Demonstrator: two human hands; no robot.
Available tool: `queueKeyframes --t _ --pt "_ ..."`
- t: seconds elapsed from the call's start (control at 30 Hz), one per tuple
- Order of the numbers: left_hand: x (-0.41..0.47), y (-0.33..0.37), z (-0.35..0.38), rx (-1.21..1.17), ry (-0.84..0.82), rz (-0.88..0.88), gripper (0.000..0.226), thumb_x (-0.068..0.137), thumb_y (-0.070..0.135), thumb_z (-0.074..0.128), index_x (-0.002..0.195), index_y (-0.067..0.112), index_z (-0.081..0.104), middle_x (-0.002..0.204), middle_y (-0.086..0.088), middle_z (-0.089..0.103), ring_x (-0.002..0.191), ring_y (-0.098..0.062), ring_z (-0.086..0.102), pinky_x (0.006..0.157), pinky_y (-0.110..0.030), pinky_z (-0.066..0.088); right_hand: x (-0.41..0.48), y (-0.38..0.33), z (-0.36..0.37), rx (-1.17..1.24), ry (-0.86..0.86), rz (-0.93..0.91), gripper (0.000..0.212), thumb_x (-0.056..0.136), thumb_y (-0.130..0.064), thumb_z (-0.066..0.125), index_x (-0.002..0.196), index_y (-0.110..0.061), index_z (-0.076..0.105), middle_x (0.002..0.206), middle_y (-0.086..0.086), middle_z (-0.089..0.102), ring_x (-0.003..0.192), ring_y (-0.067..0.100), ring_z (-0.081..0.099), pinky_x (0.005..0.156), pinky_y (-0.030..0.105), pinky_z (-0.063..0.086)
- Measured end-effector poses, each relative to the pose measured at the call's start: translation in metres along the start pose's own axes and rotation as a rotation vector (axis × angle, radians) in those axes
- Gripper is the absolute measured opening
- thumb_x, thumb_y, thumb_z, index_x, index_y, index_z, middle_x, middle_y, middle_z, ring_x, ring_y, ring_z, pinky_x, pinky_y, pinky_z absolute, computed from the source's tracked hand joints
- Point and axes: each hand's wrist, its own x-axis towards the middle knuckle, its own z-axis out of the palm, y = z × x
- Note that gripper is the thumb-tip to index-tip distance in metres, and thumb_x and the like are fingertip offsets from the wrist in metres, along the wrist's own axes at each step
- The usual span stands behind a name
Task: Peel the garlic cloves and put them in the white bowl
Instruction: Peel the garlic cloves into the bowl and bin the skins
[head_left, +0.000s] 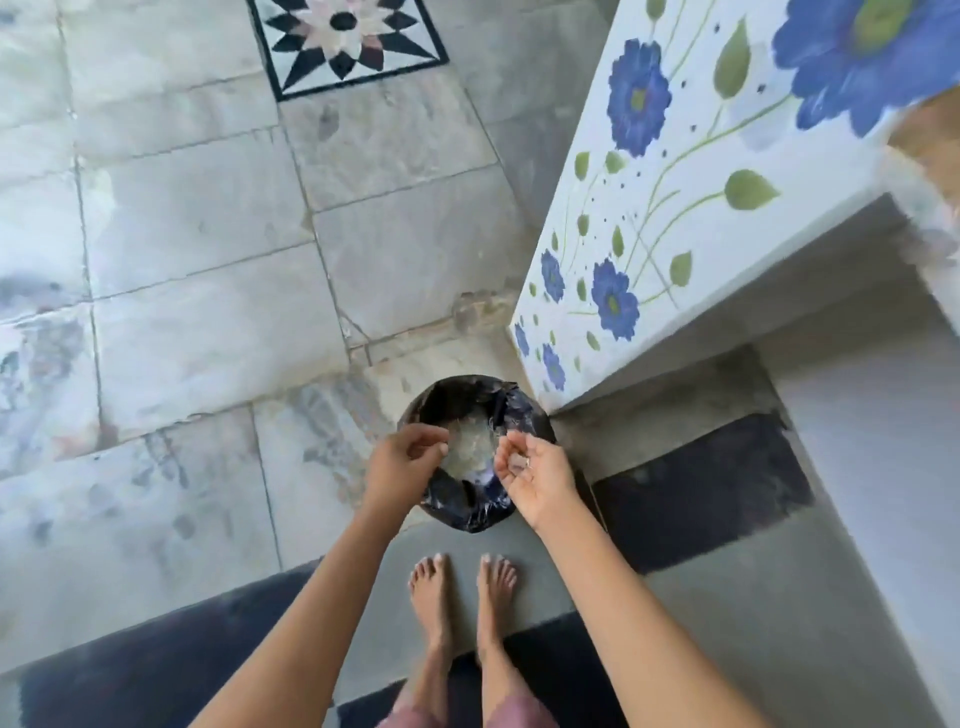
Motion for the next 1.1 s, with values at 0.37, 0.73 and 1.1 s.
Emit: queueKeyframes --t 0.37,0.73,1.1 --pt "0.145 -0.170 0.115 0.094 -0.110 -0.121 0.013 0.089 0.010 0.061 0.094 0.018 0.069 0.083 0.009 0.063 0.072 0.001 0.054 0.061 -0.004 0.038 0.239 0.032 -0.032 -0.254 -0.027 0.096 0.066 0.100 -0.052 0.021 0.148 -0.007 0.023 0.153 0.009 0.029 0.136 0.025 0.035 0.104 0.035 0.031" --pt "0.150 -0.209 0.167 0.098 -0.391 0.113 0.049 0.093 0.045 0.029 0.140 0.033 0.037 0.152 -0.002 0.033 0.143 -0.014 0.023 0.118 -0.035 0.013 0.260 0.040 -0.039 -0.149 -0.045 0.139 0.063 0.101 -0.046 0.024 0.143 0.000 0.033 0.146 0.019 0.038 0.135 0.030 0.037 0.111 0.038 0.027" --pt "0.168 -0.212 0.160 0.206 -0.343 -0.053 0.052 0.094 0.048 0.032 0.141 0.029 0.041 0.154 0.001 0.030 0.143 -0.015 0.022 0.117 -0.039 0.017 0.245 0.043 -0.035 -0.131 -0.138 0.122 0.053 0.101 -0.040 0.028 0.141 -0.007 0.038 0.145 0.012 0.041 0.138 0.029 0.032 0.115 0.040 0.022"
